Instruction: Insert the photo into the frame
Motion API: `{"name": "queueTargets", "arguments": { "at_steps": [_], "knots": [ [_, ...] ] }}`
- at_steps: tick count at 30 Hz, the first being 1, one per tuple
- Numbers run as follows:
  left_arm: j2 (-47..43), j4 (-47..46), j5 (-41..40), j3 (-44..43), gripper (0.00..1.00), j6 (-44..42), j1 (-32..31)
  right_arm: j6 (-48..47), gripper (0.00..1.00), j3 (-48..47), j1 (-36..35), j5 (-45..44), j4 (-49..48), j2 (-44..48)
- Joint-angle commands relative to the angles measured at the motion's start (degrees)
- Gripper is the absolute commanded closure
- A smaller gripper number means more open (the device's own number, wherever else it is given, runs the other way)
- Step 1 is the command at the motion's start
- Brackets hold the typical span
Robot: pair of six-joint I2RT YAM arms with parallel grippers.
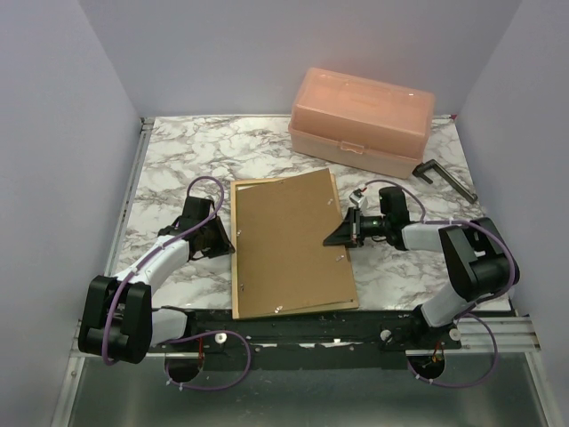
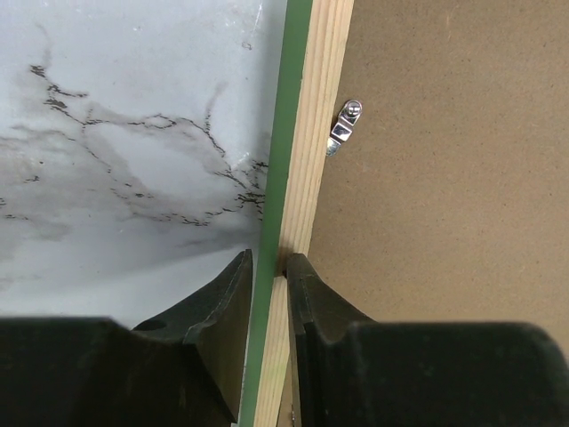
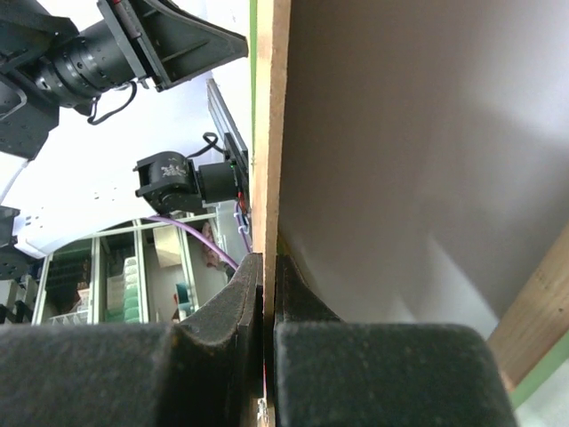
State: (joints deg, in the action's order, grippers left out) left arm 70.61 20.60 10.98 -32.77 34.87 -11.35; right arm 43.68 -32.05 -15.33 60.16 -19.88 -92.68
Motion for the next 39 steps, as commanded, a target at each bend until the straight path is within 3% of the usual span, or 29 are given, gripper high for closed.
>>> {"name": "queueTargets", "arguments": {
  "at_steps": [1,23,39],
  "knots": [
    [0.93,-0.79,-1.73,-0.4,0.77,-1.47,0.11,-3.25,0.99,-3.16,-0.5,-5.83,1.33,1.75],
    [0.93,-0.77,-1.75,-0.37,0.8,-1.65,0.02,-6.71,0.99,-5.65,0.4,-7.97,8.41,5.94],
    [1.15,-0.47,-2.08,-0.63,0.8,-1.83,-0.26,-6.44,0.99,-9.38,0.79,-5.83,7.73,1.65]
  ]
}}
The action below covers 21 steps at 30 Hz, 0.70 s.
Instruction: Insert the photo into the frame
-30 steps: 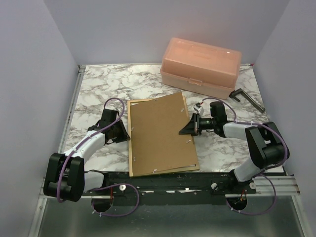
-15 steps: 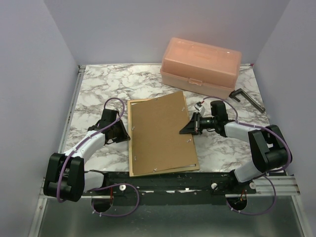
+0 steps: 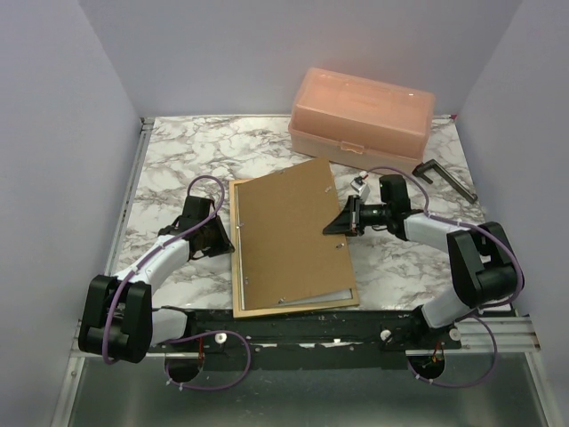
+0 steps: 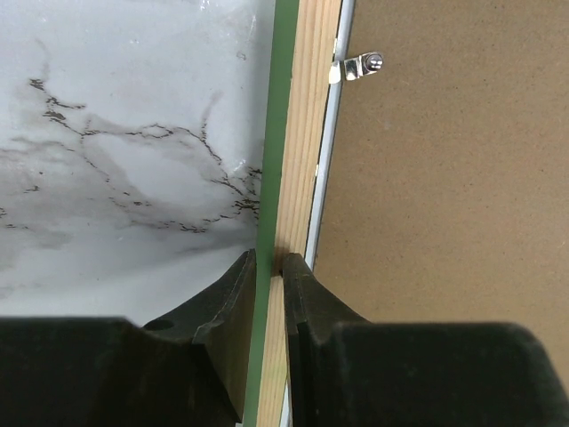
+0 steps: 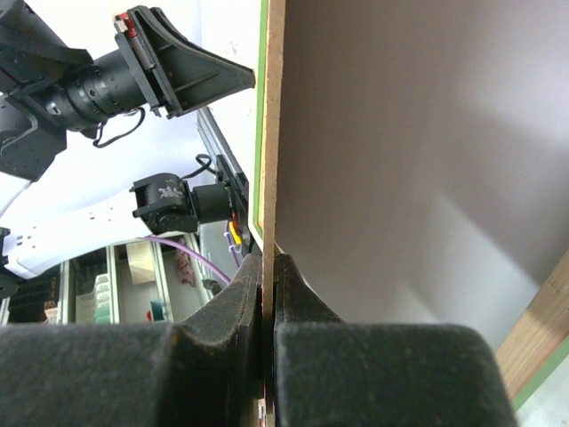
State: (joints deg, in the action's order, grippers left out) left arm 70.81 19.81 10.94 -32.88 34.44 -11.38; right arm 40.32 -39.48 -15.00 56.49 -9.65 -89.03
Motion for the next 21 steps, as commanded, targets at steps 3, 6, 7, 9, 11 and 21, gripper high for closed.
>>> {"name": "queueTargets", "arguments": {
  "at_steps": [3,6,7,9,11,21],
  "knots": [
    [1.0,0.34,-2.15,-0.55,0.8,-1.39,-0.31,-1.88,0.99,-0.89,0.51,-1.05,-4.6,-3.28],
    [1.03,0.34,-2.28,-0.6,0.8,-1.3,-0.4,-0.41,0.99,0.94,0.5,-0.61,-7.02,-3.77],
    [1.04,0.39,-2.28,-0.65,0.8,-1.3,-0.44,0.49,0.99,1.51,0.54,-0.3,-8.27,-3.93],
    [1.09,0.47,-2.39,-0.6,0.8,-1.3,-0.51,1.85,0.99,2.78,0.51,-0.03,-10.52,-4.11],
    [1.09,0.41,-2.37,-0.66,0.8,-1.32,-0.5,2.7,0.99,3.79,0.5,0.18,-11.97,-4.51],
    [1.25,0.66,-2.85,-0.87,0.8,-1.13,-0.83,3.55,0.99,6.0,0.41,0.84,-15.31,-8.21]
  ]
}}
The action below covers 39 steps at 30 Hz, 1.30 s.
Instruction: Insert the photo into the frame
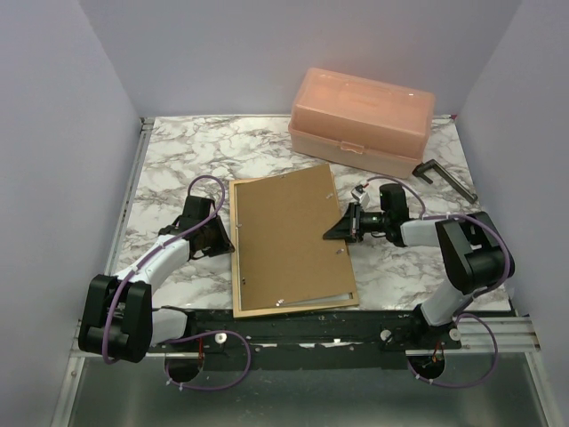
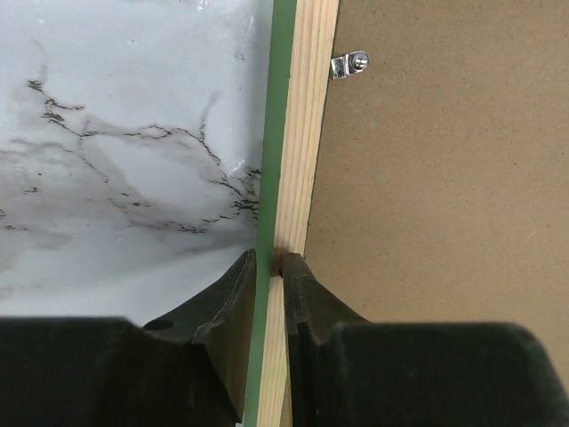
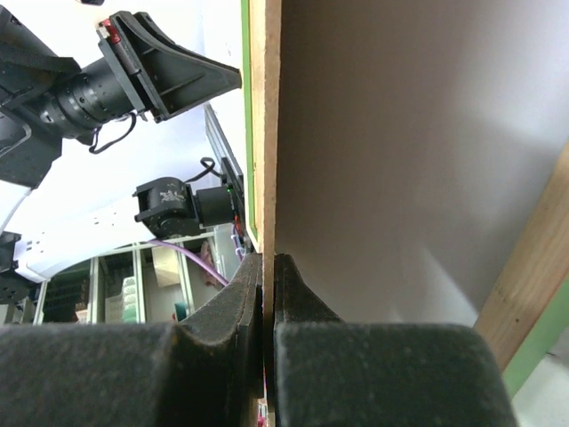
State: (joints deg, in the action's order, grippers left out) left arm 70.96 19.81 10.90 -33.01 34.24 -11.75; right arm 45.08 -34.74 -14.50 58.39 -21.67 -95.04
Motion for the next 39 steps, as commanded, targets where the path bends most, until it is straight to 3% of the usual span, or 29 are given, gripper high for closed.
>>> {"name": "queueTargets", "arguments": {
  "at_steps": [1,11,18,23,28,34,39],
  "knots": [
    [1.18,0.74,-2.89,-0.8,0.8,-0.93,-0.48,-1.37,0.99,1.25,-0.07,-0.83,-3.36,-2.71],
    [1.42,0.97,-3.34,-1.0,0.8,-0.93,-0.87,-2.87,0.99,0.29,-0.11,-0.61,-2.11,-7.23],
    [1.54,1.11,-3.67,-1.33,0.8,-0.93,-1.09,-11.52,0.82,-3.99,-0.33,-6.95,10.98,-7.94],
    [1.64,1.36,-3.85,-1.36,0.8,-0.84,-1.33,-15.06,0.78,-6.66,-1.95,-11.73,17.19,-6.65],
    [1.81,1.37,-4.06,-1.45,0.8,-0.84,-1.43,-15.41,0.79,-7.64,-4.05,-12.14,18.04,-6.75],
    [1.95,1.61,-4.3,-1.64,0.8,-0.84,-1.61,-8.92,0.84,-5.15,-4.31,-3.63,8.69,-6.46],
    [2.06,1.63,-4.39,-1.83,0.8,-1.0,-1.74,-6.28,0.94,-4.72,-4.26,-0.52,6.29,-5.31]
  ]
}}
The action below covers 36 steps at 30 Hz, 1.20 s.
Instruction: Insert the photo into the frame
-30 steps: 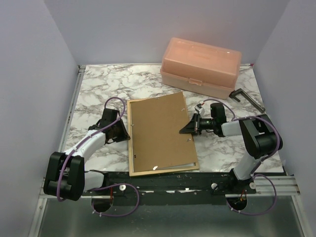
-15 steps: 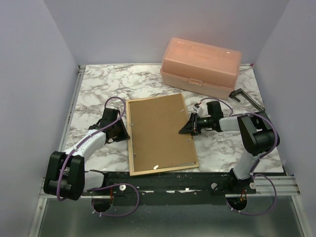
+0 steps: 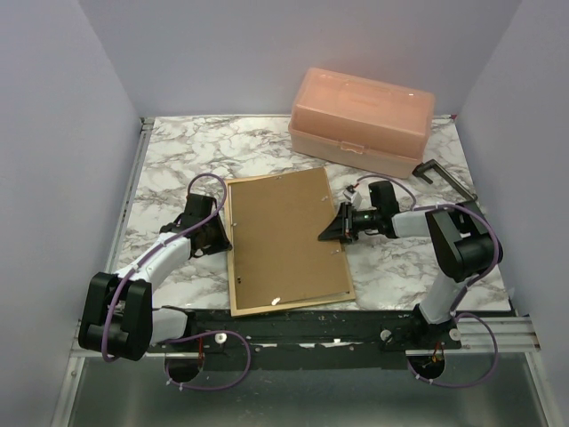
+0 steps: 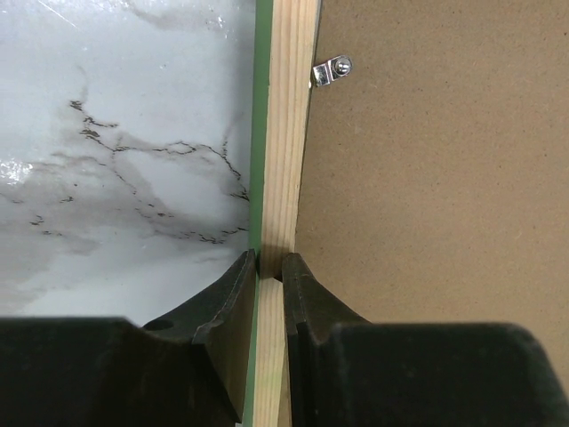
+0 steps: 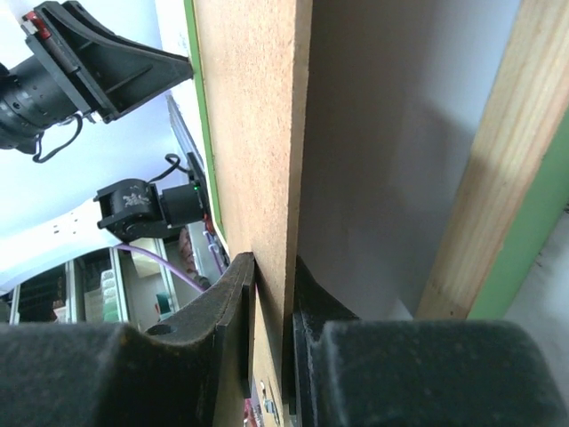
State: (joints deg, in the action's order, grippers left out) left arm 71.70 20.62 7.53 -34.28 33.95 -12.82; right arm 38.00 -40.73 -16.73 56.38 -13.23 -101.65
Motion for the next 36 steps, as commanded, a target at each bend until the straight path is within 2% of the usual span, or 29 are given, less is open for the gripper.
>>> {"name": "queueTargets", "arguments": {
  "at_steps": [1,3,11,28,36],
  "knots": [
    [1.33,0.84,-1.02,-0.6,0.8,-0.73,-0.7,0.87,0.97,1.19,-2.02,1.3,-1.79,1.9],
    [1.36,0.84,-0.98,-0.59,0.81,-0.78,-0.72,1.09,0.99,1.18,-2.03,1.28,-1.07,3.59],
    [1.51,1.04,-1.12,-0.75,0.82,-0.91,-0.83,2.07,0.99,-0.09,-2.08,2.29,0.97,9.65],
    [1.69,1.24,-1.11,-0.93,0.83,-1.17,-0.98,1.52,0.99,-2.09,-1.91,5.45,1.32,12.27],
    [0.76,0.42,0.2,-0.39,0.83,-1.36,-0.98,-2.69,0.99,-5.64,-1.28,-0.13,12.98,19.79]
  ]
}}
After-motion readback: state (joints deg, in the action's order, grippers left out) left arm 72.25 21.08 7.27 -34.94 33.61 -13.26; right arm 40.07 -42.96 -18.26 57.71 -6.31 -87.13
